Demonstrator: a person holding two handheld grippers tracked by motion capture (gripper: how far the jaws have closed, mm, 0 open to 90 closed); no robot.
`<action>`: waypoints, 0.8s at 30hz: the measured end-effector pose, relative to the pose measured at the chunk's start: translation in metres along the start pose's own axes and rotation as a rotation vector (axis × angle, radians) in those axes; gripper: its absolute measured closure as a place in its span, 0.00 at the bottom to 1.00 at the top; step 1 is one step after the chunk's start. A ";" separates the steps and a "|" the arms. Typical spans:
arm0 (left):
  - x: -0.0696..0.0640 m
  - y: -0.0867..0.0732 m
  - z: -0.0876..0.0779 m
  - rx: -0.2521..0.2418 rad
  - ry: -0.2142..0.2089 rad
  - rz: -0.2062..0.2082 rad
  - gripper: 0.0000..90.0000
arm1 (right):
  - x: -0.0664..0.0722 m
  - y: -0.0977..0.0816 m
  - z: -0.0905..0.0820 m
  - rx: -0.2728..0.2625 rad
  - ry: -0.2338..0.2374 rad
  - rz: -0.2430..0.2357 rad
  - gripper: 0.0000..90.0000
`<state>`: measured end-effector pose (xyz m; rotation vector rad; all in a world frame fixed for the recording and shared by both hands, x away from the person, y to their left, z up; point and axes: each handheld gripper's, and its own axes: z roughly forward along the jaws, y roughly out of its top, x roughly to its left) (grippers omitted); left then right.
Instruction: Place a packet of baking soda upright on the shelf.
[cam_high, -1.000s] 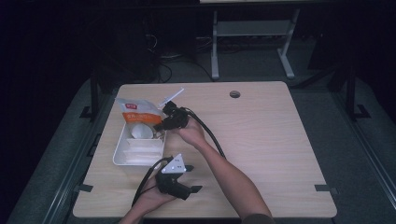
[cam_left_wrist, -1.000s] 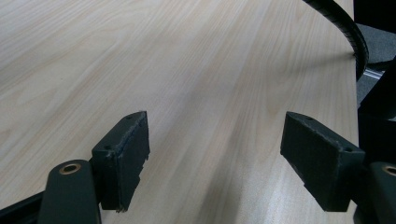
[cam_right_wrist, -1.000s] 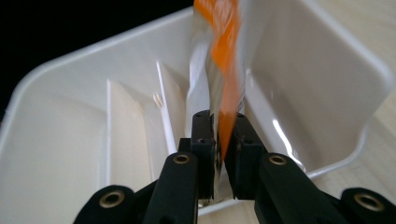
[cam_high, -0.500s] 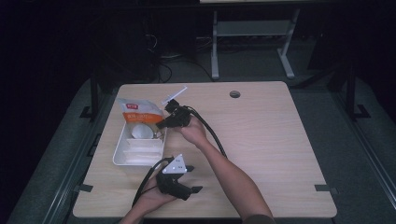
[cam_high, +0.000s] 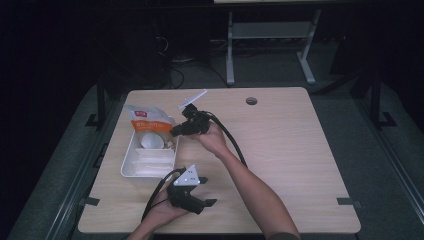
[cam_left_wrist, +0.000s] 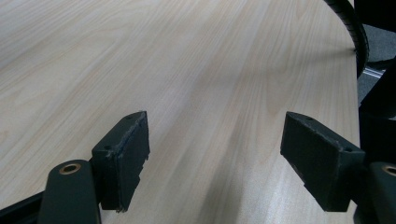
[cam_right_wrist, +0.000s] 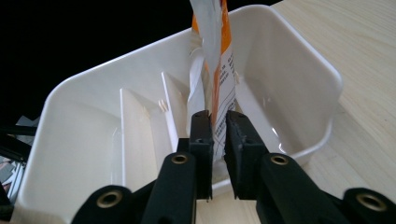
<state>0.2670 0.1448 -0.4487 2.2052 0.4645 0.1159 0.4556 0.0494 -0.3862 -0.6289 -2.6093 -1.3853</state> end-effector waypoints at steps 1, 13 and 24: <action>0.000 0.000 0.000 0.000 0.000 0.000 0.26 | 0.000 0.000 0.000 0.000 0.000 0.000 0.88; 0.000 0.000 0.001 0.001 0.002 -0.003 0.26 | -0.005 -0.013 -0.038 -0.024 -0.009 0.019 0.80; 0.001 0.000 0.002 -0.001 0.002 -0.005 0.26 | -0.009 -0.027 -0.067 -0.047 -0.022 0.048 0.71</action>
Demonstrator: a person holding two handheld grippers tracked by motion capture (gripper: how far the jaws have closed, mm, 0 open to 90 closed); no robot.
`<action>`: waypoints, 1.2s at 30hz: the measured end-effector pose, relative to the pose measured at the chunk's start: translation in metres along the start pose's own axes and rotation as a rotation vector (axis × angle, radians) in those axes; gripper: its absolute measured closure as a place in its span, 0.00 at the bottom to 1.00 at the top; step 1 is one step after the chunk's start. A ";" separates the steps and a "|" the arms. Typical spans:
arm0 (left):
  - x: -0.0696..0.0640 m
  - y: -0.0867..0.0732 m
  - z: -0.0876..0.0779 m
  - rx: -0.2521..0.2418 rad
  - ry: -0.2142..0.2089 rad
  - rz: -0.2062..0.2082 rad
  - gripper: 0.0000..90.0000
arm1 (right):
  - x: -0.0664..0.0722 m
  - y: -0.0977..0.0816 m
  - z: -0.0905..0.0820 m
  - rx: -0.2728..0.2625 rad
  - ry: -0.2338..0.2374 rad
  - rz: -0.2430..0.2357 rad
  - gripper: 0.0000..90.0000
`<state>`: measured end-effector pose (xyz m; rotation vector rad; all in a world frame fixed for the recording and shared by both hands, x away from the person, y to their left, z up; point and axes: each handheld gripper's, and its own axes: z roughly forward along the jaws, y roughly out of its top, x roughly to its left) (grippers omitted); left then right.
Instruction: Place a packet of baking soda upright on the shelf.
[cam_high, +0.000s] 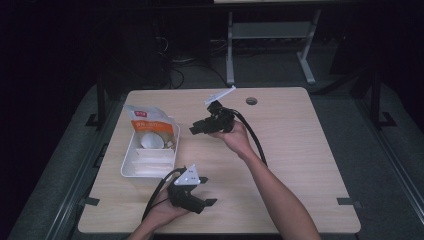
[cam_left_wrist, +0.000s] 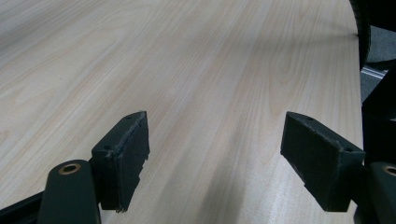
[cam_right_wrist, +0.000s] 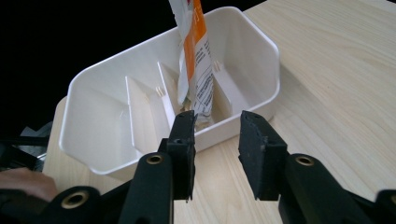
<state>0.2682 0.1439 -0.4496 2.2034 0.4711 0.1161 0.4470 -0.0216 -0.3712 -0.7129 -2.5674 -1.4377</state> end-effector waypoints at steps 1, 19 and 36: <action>0.000 0.000 0.000 0.000 0.000 -0.001 0.26 | 0.000 -0.001 -0.003 -0.002 0.001 0.003 0.69; 0.002 0.000 -0.001 0.000 0.008 -0.012 0.25 | -0.003 -0.028 -0.050 -0.048 -0.021 0.032 0.58; 0.002 0.002 -0.001 -0.021 0.015 -0.028 0.21 | -0.007 -0.063 -0.094 -0.071 -0.068 0.085 0.49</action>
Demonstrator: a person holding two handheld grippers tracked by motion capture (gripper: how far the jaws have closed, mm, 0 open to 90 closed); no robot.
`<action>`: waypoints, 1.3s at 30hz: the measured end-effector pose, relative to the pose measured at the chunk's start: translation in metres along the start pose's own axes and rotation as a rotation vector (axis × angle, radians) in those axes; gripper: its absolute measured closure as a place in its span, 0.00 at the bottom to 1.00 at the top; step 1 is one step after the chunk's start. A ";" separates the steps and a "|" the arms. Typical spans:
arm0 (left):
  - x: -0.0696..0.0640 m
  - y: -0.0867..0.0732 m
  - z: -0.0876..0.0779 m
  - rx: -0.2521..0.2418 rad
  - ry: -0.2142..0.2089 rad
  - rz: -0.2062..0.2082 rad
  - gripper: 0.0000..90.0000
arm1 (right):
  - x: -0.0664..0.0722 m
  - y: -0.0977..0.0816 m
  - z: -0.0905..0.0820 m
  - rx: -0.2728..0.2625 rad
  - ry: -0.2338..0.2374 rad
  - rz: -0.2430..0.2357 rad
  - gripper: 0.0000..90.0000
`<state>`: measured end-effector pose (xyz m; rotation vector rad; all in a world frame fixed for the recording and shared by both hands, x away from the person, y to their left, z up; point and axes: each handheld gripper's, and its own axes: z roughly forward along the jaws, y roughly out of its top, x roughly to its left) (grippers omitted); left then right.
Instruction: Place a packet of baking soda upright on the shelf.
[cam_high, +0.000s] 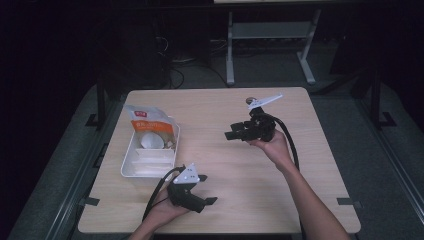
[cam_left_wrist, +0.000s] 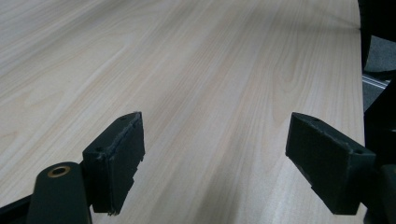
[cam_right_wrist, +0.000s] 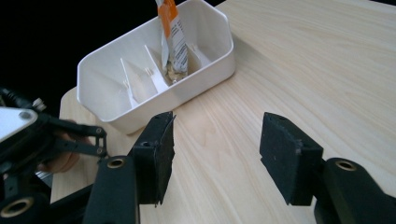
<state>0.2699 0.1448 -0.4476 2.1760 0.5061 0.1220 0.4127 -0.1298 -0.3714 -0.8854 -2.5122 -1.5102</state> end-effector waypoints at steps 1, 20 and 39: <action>0.000 0.000 0.000 -0.001 0.001 -0.002 0.21 | 0.000 -0.002 -0.002 -0.003 -0.001 -0.003 0.48; 0.002 0.000 -0.002 -0.007 0.009 -0.006 0.20 | 0.003 -0.038 -0.043 0.002 -0.043 0.026 0.44; 0.002 0.000 -0.001 -0.012 0.010 -0.011 0.20 | 0.012 -0.077 -0.070 0.003 -0.063 0.051 0.43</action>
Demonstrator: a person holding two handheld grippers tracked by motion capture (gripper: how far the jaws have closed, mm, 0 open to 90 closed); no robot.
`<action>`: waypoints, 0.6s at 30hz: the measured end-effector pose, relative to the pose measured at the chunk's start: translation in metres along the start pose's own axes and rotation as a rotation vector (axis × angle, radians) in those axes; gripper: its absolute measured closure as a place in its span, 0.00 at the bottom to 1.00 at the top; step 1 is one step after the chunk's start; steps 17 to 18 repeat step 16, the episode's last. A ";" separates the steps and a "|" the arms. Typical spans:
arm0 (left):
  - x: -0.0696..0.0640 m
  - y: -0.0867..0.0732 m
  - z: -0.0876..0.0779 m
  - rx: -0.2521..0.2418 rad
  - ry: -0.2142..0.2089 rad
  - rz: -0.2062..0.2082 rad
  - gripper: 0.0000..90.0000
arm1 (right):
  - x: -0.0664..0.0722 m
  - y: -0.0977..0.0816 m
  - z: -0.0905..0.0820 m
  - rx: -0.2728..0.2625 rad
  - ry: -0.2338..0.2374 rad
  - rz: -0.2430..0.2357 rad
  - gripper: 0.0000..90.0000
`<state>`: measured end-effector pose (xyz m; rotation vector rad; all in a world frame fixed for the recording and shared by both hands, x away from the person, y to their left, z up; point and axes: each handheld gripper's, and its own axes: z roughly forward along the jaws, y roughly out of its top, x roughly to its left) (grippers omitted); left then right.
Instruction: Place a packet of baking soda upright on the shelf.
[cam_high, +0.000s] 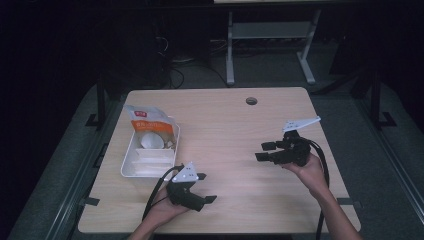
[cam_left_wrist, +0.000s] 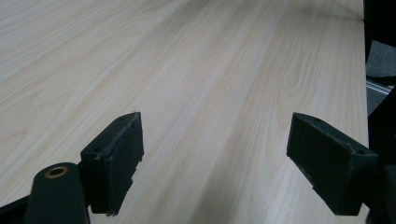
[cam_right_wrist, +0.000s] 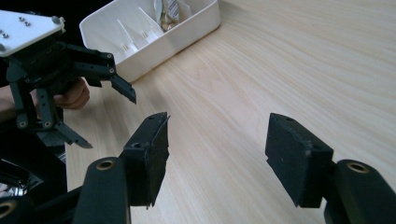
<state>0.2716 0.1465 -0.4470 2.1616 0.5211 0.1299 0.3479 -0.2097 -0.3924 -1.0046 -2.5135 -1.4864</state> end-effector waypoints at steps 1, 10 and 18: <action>0.000 0.000 0.000 0.001 0.000 0.000 0.20 | 0.000 -0.002 -0.001 0.002 0.002 0.004 0.43; 0.000 0.000 0.000 0.002 -0.002 -0.002 0.20 | 0.002 -0.026 -0.005 0.004 -0.009 0.027 0.41; -0.001 0.000 0.001 0.006 -0.004 0.002 0.20 | 0.007 -0.046 -0.004 0.005 -0.024 0.031 0.39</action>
